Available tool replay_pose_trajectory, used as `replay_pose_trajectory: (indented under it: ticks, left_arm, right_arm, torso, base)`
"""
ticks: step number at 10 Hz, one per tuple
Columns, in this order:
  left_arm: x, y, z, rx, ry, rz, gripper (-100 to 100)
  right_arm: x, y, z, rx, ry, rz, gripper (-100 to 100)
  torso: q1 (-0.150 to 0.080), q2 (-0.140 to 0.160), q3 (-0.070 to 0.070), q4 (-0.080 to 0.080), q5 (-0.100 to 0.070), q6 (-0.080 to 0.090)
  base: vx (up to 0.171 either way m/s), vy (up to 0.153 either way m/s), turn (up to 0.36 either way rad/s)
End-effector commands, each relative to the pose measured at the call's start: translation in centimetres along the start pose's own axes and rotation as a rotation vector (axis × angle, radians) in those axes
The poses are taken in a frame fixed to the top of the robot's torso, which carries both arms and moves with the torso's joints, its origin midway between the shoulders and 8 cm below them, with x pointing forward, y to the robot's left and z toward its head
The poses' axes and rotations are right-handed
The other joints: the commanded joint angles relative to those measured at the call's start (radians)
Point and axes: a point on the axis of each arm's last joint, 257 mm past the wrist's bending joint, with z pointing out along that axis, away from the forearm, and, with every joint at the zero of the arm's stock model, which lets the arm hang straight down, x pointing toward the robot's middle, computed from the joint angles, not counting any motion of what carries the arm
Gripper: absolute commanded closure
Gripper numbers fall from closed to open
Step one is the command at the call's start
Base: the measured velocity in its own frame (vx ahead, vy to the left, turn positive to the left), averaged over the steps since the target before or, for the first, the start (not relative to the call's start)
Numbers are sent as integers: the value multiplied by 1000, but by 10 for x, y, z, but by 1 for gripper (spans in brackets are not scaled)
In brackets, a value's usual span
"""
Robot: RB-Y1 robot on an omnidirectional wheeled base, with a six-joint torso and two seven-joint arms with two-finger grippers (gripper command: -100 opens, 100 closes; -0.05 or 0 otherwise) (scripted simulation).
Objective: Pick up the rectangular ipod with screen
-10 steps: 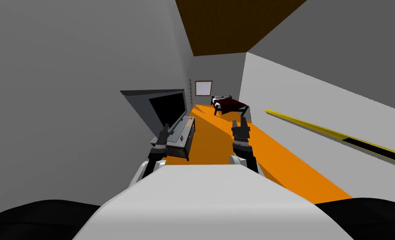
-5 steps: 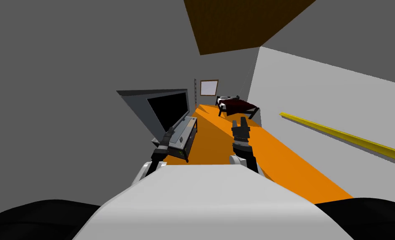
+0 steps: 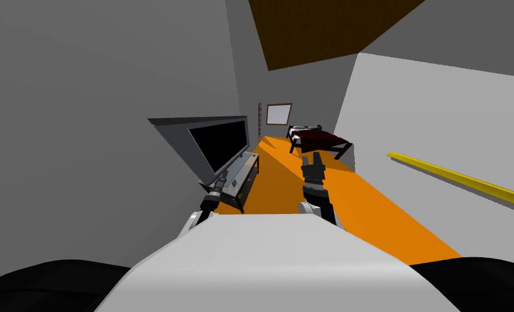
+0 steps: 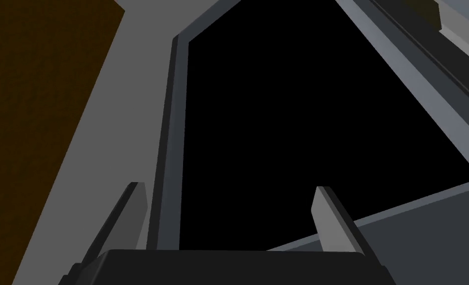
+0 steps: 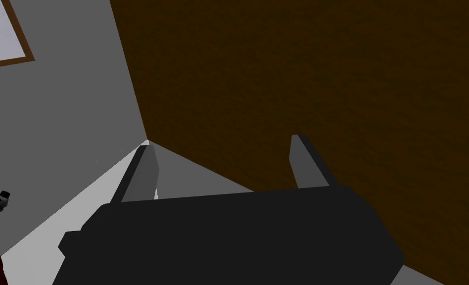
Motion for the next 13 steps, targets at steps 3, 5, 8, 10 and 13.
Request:
replay_pose_trajectory:
  ticks: [3,5,8,10,13]
  left_arm:
    - [21,44,-5,-119,54,67,-100]
    - [29,65,-9,-173,79,100,-100]
    - [46,106,-21,-277,128,168,-100]
    - [58,142,-33,-368,172,238,-100]
    - [71,181,-51,-461,225,308,-100]
  right_arm:
    - [0,0,0,0,0,0,0]
    - [0,0,0,0,0,0,0]
    - [0,0,0,0,0,0,0]
    - [0,0,0,0,0,0,0]
    - [0,0,0,0,0,0,0]
  torso:
    - [-4,-2,-1,0,-1,0]
    - [-1,-2,-1,0,0,-1]
    - [-2,-3,-1,-1,0,0]
    - [-1,-3,-1,0,0,0]
    - [-1,-5,-3,-1,0,0]
  base:
    - [120,-132,209]
    - [95,-96,176]
    - [113,-122,216]
    - [136,-166,246]
    - [135,-144,192]
